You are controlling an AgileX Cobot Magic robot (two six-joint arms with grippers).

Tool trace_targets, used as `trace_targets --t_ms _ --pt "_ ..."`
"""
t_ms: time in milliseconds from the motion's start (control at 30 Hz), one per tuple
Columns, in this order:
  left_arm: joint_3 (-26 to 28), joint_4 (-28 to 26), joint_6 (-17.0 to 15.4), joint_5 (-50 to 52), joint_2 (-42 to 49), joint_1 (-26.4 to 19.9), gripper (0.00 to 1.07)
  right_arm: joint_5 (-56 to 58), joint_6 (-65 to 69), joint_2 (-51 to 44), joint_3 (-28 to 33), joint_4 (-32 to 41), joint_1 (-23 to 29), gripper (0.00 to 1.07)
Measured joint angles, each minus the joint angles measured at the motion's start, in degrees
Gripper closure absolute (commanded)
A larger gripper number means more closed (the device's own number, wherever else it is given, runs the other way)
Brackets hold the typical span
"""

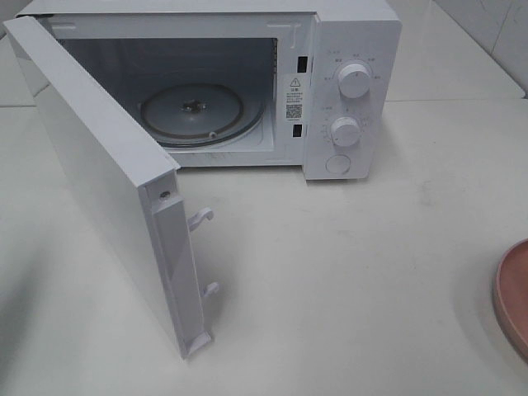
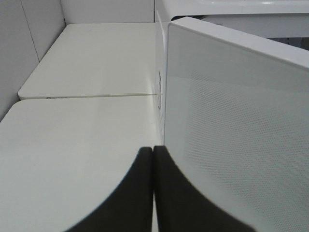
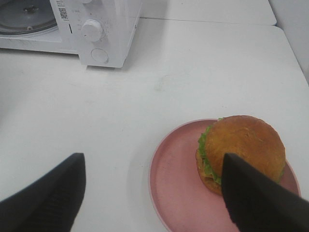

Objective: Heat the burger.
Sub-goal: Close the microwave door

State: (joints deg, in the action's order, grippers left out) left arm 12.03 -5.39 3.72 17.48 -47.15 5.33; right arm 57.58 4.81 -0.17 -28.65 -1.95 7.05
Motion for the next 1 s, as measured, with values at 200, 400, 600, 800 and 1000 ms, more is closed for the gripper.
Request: trace_targets --t_ms 200,400,600,800,1000 --pt "-0.40 5.90 -4.87 9.22 -9.74 0.00 1.07 0.00 0.00 0.00 0.00 0.00 0.00 0.32" --pt "-0.40 11.86 -9.17 16.39 -18.45 1.83 1.07 0.00 0.00 0.00 0.00 0.00 0.00 0.32" --pt "2.01 13.12 -9.63 21.03 -26.81 7.73 1.07 0.00 0.00 0.00 0.00 0.00 0.00 0.32" --pt "5.50 13.12 -9.63 22.92 -31.91 11.86 1.07 0.00 0.00 0.00 0.00 0.00 0.00 0.32" --pt "8.88 11.17 -9.63 23.95 -36.10 15.76 1.07 0.00 0.00 0.00 0.00 0.00 0.00 0.32"
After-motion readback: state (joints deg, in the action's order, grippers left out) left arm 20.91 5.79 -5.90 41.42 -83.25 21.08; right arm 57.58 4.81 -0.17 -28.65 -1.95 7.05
